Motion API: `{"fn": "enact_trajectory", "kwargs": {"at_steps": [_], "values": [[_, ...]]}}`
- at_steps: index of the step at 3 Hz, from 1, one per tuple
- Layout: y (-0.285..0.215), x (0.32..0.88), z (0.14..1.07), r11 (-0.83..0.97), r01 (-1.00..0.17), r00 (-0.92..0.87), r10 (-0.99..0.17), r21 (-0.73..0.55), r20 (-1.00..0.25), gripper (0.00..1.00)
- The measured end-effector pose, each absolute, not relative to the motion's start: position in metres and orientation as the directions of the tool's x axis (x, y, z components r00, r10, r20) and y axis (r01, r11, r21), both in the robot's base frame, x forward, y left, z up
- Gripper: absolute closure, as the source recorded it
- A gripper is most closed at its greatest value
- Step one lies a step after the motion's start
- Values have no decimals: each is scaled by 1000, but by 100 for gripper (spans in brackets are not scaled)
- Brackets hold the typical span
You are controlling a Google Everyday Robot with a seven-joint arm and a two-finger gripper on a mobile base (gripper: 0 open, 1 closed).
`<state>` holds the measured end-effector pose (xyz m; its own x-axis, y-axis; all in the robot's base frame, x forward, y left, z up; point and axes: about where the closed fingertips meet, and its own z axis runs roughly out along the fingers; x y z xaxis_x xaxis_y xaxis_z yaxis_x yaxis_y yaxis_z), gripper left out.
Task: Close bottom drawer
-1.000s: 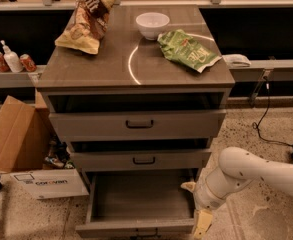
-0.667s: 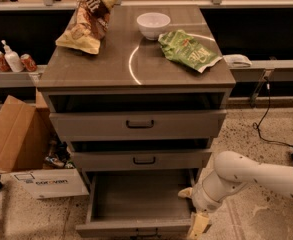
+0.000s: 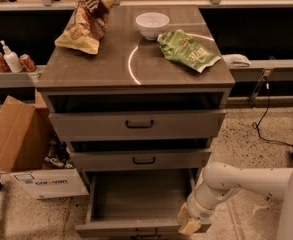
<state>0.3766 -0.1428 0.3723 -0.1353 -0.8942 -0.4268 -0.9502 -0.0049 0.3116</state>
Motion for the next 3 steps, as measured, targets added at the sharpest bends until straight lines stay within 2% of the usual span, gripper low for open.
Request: {"fn": "enact_trajectory", "kwargs": {"at_steps": [1,2,3], "values": [[-146,370,327,22,-937,-171,-899,348,-404,86],[-154,357,267,61,-908,-242,-883,414,-402,100],[-154,357,267,61,-908,-242,-883,414,-402,100]]}}
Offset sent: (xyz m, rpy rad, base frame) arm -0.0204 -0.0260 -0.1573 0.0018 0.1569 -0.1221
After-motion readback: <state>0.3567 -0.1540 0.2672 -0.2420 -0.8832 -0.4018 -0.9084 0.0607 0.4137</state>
